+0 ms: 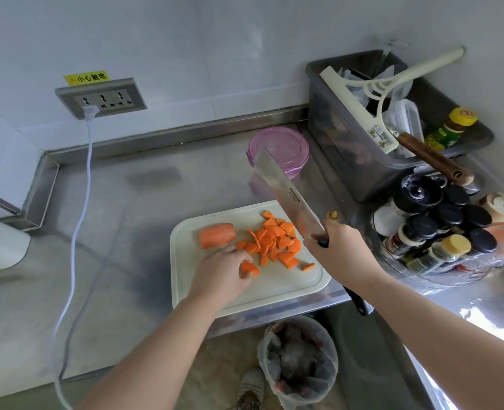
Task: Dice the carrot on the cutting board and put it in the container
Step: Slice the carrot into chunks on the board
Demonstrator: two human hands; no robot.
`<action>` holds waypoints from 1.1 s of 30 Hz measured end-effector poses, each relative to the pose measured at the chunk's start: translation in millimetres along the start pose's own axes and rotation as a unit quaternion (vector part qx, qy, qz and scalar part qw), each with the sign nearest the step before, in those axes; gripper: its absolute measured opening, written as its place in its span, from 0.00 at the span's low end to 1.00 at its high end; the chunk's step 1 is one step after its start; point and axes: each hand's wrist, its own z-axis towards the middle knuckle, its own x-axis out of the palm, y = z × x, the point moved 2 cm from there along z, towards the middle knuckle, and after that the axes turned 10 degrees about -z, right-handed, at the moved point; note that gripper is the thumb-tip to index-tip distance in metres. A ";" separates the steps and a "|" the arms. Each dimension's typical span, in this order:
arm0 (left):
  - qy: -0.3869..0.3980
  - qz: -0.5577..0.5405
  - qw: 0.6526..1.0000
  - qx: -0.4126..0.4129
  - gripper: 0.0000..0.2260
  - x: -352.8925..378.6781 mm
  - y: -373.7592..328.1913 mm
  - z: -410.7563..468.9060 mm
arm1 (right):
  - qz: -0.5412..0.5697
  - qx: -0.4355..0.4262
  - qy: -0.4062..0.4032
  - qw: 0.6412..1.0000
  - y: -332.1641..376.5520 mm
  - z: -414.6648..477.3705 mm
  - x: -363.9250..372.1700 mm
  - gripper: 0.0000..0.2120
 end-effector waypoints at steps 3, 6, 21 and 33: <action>0.014 -0.015 1.000 -0.001 0.11 3.8 -1.5 0.5 | 0.003 -0.008 0.004 1.000 2.8 0.1 0.8 0.06; 0.026 -0.016 1.000 0.007 0.11 5.3 -3.1 2.1 | 0.000 -0.005 0.005 1.000 2.7 0.2 1.4 0.07; 0.029 0.193 0.978 0.080 0.15 26.9 -67.5 22.4 | -0.008 0.020 -0.045 0.999 -25.3 -1.0 -7.4 0.13; 0.028 0.118 0.992 0.037 0.13 30.5 -67.0 39.8 | 0.005 0.038 -0.032 0.999 -31.6 -2.4 -8.8 0.14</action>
